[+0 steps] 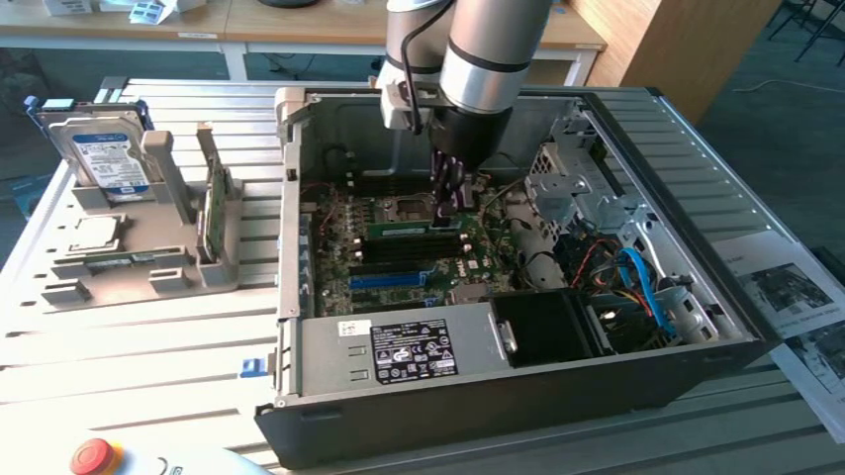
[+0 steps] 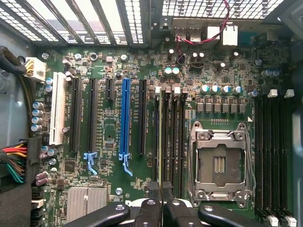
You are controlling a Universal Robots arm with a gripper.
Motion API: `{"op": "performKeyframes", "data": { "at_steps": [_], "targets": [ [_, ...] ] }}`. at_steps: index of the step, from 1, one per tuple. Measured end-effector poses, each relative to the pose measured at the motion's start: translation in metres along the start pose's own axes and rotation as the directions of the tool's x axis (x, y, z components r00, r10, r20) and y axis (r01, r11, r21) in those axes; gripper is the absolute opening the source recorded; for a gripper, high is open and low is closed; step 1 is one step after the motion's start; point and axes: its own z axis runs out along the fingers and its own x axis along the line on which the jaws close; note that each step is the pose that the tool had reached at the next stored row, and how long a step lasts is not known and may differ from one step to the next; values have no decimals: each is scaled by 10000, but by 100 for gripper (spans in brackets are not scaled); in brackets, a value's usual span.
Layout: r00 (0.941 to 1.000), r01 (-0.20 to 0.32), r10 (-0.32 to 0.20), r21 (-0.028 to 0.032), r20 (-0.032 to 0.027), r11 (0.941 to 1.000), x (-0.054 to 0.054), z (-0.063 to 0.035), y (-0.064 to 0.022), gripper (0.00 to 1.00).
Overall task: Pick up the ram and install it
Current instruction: 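Insert the ram into the slot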
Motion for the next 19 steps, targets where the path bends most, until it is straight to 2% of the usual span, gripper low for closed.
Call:
{"op": "performKeyframes", "data": {
  "at_steps": [11,19],
  "targets": [
    [10000,0,0,-1,-1,10000,29,5,0,12],
    [10000,0,0,0,0,10000,29,51,-3,12]
  ]
}}
